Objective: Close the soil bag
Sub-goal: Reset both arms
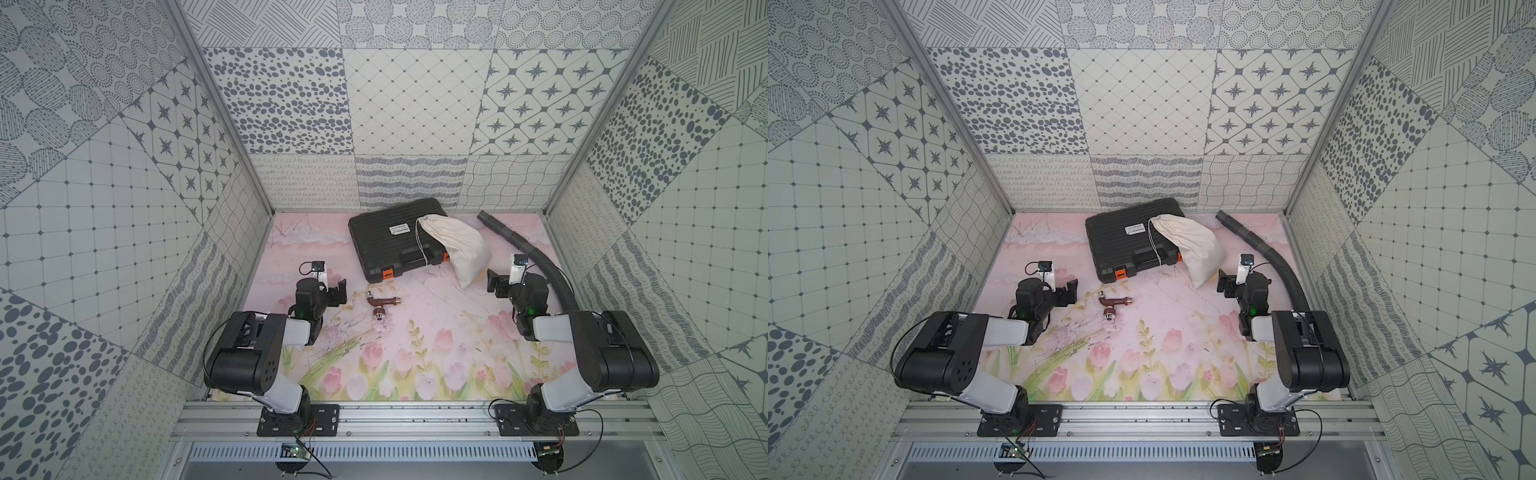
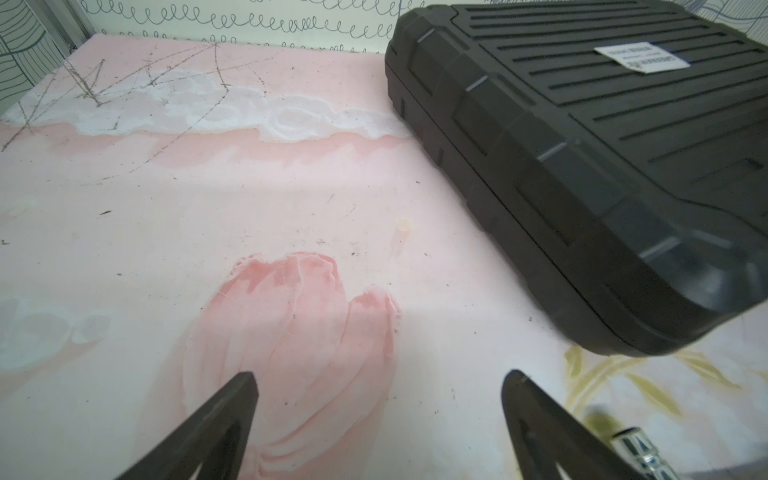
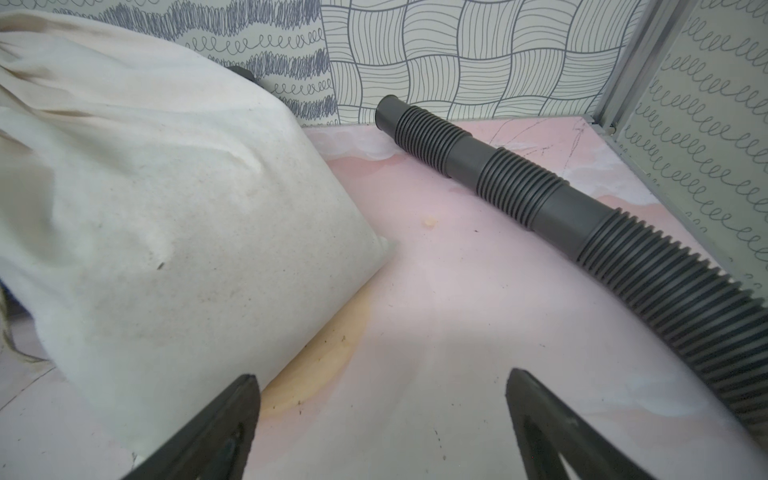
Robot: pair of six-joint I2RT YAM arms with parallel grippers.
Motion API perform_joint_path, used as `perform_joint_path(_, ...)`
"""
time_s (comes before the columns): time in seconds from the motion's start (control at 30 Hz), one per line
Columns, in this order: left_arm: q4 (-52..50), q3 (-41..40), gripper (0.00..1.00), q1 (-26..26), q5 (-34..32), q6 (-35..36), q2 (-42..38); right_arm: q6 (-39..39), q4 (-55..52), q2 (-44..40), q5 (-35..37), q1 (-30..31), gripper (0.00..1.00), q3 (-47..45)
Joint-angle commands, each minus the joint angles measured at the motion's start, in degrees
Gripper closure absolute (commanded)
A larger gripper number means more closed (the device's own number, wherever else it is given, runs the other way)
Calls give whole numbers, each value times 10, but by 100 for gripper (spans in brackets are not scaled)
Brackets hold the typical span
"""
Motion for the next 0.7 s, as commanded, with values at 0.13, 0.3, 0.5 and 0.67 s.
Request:
perform_joint_path(0.13, 26, 5, 4, 4, 20, 7, 2, -1, 31, 4, 8, 1, 3, 0)
perform_joint_path(0.3, 26, 5, 4, 4, 19, 6, 2, 0, 32, 4, 8, 1, 3, 0)
perform_joint_path(0.5, 25, 5, 4, 3, 20, 7, 2, -1, 31, 4, 8, 1, 3, 0)
perform_joint_path(0.67, 26, 5, 4, 4, 20, 7, 3, 0, 31, 4, 9, 1, 3, 0)
